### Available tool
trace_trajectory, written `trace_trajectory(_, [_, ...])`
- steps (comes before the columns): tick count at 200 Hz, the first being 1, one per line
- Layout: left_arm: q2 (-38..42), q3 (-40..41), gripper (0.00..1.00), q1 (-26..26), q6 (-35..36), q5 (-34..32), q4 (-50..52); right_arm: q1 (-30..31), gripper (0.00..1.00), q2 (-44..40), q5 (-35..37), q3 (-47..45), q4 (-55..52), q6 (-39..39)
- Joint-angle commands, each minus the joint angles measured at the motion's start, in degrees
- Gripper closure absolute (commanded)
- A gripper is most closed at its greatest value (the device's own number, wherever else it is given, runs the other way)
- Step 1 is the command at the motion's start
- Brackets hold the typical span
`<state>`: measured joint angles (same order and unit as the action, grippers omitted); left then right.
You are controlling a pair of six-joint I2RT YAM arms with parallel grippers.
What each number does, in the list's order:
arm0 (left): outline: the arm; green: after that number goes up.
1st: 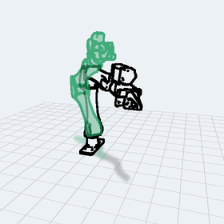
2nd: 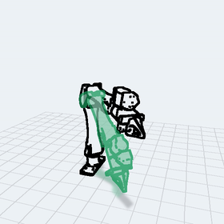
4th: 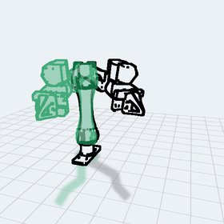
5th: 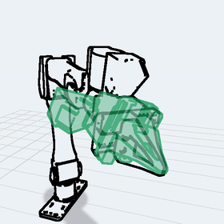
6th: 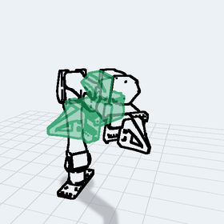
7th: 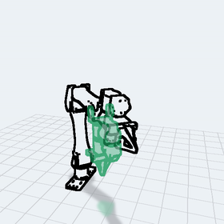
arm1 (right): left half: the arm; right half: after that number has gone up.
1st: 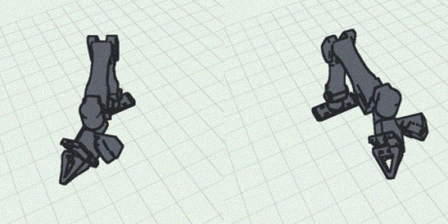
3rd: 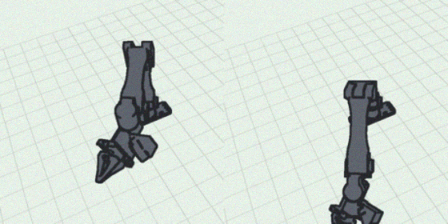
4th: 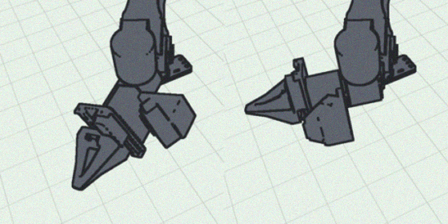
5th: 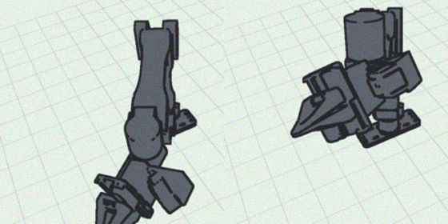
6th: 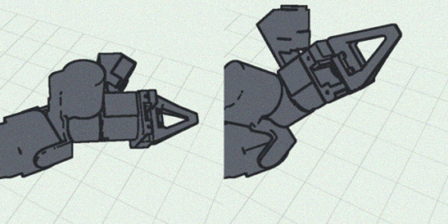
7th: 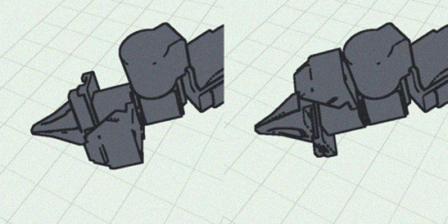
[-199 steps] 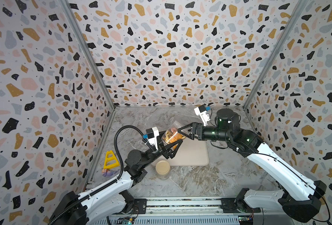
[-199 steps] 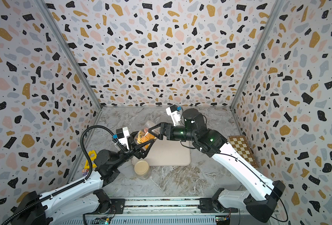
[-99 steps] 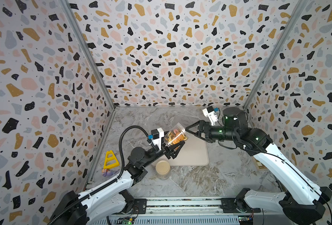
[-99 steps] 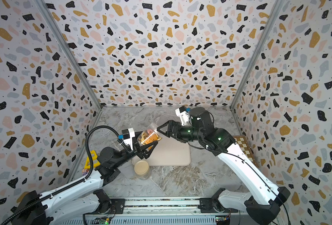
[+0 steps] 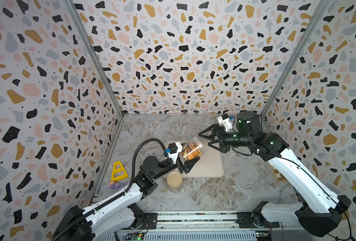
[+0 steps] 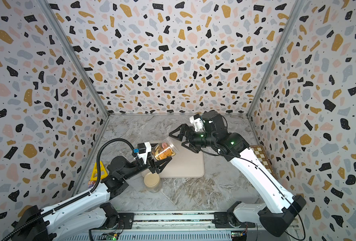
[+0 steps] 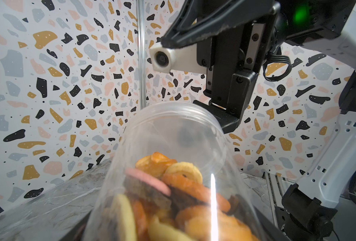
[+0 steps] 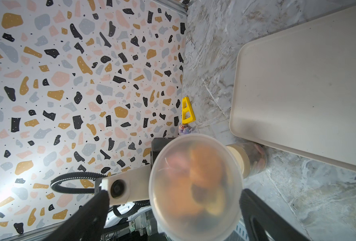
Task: Pour the cookies out of the jar
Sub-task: Unscrew the lid from the jar.
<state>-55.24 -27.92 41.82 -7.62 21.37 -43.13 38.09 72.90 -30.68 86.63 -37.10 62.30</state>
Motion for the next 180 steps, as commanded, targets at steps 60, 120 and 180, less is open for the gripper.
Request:
trace_trajectory(60, [0.55, -2.99, 1.00, 0.28, 2.58, 1.21, -4.51, 0.94, 0.01, -0.48, -0.51, -3.58, 1.09, 2.91])
trace_trajectory(120, [0.48, -3.34, 1.00, 0.27, 2.76, 1.43, -4.24, 1.38, 0.01, -0.92, -0.83, -5.73, 3.41, 4.14])
trace_trajectory(180, [-0.04, -3.27, 1.00, 0.23, 2.29, 0.78, -5.44, 2.43, 0.01, -1.86, -1.77, -6.96, 7.47, 5.73])
